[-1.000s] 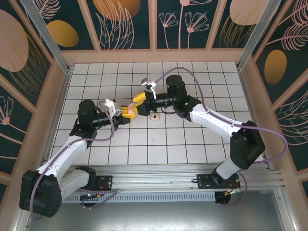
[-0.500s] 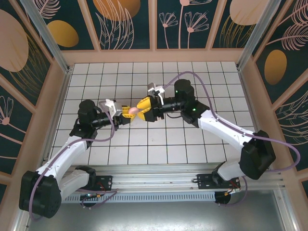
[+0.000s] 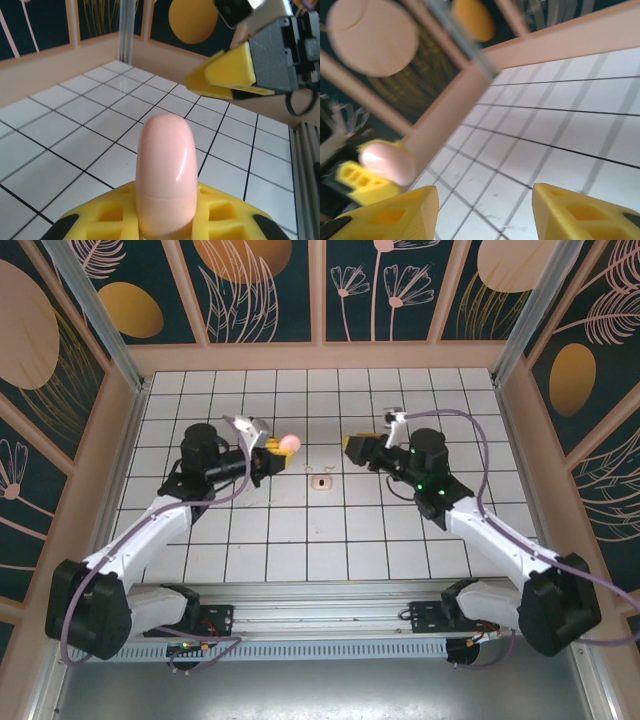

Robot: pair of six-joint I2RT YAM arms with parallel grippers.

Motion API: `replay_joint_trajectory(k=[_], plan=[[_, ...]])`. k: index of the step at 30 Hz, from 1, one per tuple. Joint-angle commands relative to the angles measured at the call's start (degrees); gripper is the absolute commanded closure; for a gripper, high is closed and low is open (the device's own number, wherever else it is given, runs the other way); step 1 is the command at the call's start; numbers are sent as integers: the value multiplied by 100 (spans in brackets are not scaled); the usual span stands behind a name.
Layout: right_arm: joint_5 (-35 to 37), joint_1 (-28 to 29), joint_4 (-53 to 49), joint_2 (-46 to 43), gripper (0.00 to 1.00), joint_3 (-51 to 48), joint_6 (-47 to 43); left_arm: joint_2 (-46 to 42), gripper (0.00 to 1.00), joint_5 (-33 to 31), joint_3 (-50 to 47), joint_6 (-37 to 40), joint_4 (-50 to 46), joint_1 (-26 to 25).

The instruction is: Insert the wireless bluetooth earbuds into the charging case

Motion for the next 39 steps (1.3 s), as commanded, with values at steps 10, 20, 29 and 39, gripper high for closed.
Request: replay_joint_trajectory(k=[10, 20, 29, 39], plan=[[1291, -841, -1483, -992, 47, -765, 702, 1978, 100, -1855, 2161, -1915, -1418, -1363], [1327, -1099, -1784, -1357, 47, -1114, 590, 4124, 97, -2349, 4217, -2219, -2691, -1836], [1274, -1155, -1761, -1395, 47, -1247, 608, 5433, 94, -2420, 5415, -2213, -3607, -1902], [1283, -1186, -1874, -1494, 47, -1287, 555, 6303, 92, -2349, 6224, -2202, -4287, -1962]])
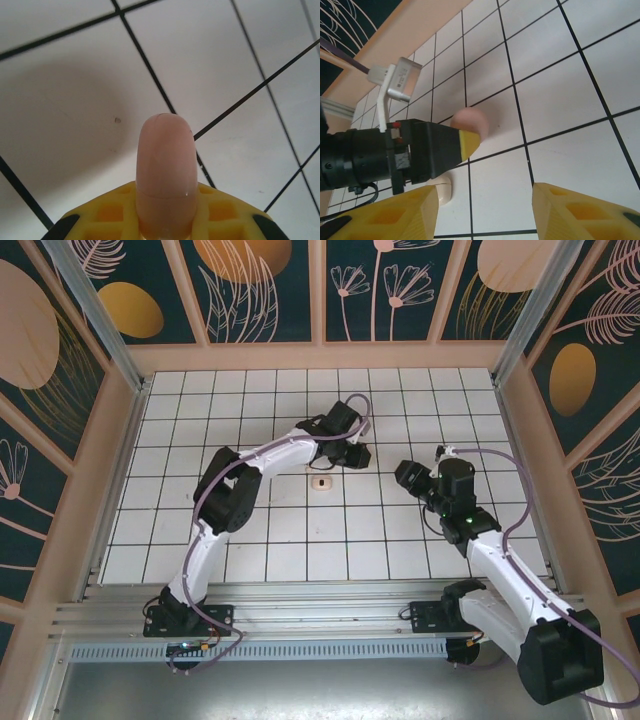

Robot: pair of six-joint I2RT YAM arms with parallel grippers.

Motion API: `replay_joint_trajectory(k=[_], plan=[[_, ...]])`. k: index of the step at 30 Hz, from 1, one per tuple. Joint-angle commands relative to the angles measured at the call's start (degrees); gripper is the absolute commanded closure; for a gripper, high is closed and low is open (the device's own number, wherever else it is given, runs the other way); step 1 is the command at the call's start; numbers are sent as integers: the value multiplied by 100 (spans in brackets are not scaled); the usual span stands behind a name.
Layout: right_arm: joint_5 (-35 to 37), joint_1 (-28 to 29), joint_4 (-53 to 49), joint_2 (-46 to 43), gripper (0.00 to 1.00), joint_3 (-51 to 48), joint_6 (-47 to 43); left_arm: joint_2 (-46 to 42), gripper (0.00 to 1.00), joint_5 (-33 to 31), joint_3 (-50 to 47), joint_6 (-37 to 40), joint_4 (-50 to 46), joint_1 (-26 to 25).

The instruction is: Insert the wireless bluetooth earbuds into the charging case

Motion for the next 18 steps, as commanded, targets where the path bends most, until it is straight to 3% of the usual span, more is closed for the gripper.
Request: replay_joint_trajectory(k=[1, 18], plan=[[112, -63, -27, -199, 47, -49, -42, 131, 92, 18, 236, -79, -322, -55], [170, -73, -138, -475, 47, -63, -20, 910, 87, 114, 1299, 7, -715, -57]])
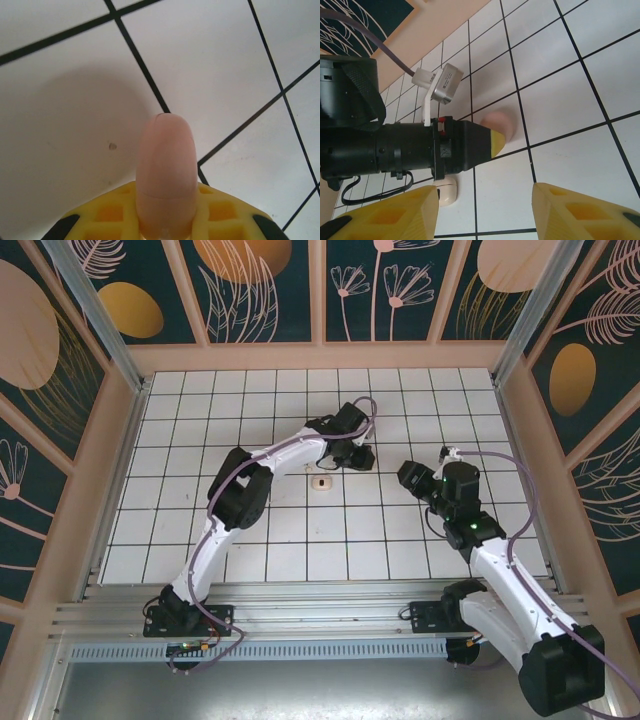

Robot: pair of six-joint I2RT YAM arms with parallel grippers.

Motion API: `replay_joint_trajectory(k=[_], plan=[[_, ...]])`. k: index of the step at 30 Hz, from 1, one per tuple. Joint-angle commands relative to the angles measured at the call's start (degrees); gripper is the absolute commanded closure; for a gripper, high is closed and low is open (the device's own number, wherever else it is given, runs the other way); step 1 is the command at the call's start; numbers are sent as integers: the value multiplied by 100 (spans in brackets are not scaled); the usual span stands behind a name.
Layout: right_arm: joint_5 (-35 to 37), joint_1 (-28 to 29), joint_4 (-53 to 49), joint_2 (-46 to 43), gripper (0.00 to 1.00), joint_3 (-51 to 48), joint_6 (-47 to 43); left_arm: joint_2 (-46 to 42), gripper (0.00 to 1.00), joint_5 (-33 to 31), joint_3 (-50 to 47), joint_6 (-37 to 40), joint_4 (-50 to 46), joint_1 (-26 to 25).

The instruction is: Insert the wireless bluetooth earbuds into the charging case

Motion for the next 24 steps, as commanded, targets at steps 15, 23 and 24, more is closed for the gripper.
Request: replay_joint_trajectory(k=[15, 23, 24], plan=[[137, -63, -115, -138, 47, -76, -33, 166, 70, -454, 456, 213, -609, -20], [162, -77, -236, -283, 47, -39, -24, 76, 55, -879, 630, 364, -860, -28], [176, -73, -264, -312, 47, -41, -24, 57, 55, -943, 627, 389, -878, -20]])
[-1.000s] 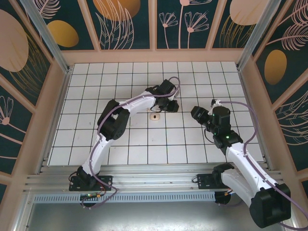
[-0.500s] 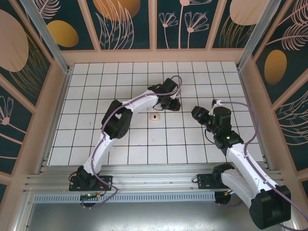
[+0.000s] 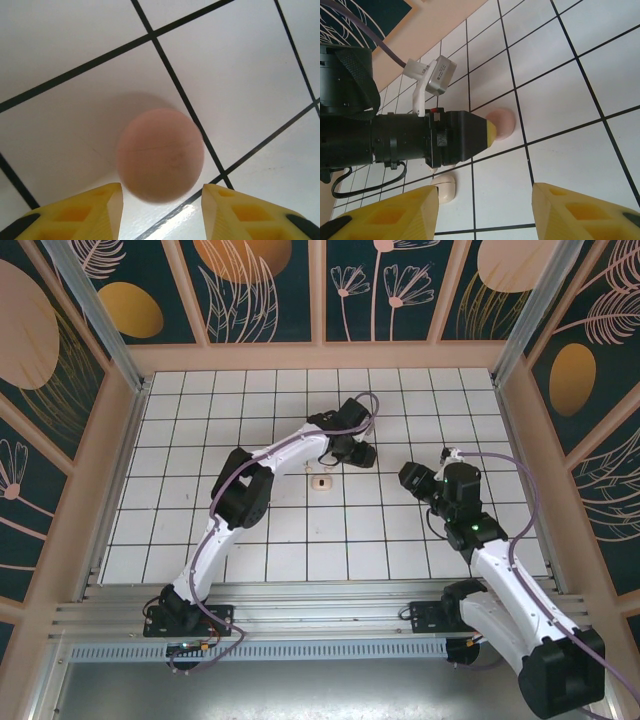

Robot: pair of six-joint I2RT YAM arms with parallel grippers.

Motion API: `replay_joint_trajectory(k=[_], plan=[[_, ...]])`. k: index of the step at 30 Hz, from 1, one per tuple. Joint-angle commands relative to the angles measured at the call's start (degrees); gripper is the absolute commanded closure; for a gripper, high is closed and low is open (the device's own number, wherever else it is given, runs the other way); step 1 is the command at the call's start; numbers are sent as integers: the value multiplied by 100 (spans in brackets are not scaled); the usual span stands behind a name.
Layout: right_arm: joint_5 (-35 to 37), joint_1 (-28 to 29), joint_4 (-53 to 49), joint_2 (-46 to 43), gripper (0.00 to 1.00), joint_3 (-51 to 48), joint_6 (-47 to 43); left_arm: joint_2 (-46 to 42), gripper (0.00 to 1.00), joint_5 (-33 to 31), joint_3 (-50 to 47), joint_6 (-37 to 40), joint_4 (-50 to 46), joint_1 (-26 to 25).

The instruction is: Insert the wireless bluetooth earbuds into the charging case

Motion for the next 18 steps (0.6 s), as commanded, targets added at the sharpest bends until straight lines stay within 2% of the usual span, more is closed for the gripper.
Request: replay_joint_trajectory(k=[1, 8, 18], plan=[[192, -57, -85, -172, 47, -39, -32, -79, 54, -342, 153, 187, -302, -23], [108, -65, -83, -228, 47, 2, -51, -504, 52, -824, 29, 315, -478, -21], [-310, -30, 202, -55, 47, 56, 171, -2207, 49, -1604, -1393, 85, -380, -25]])
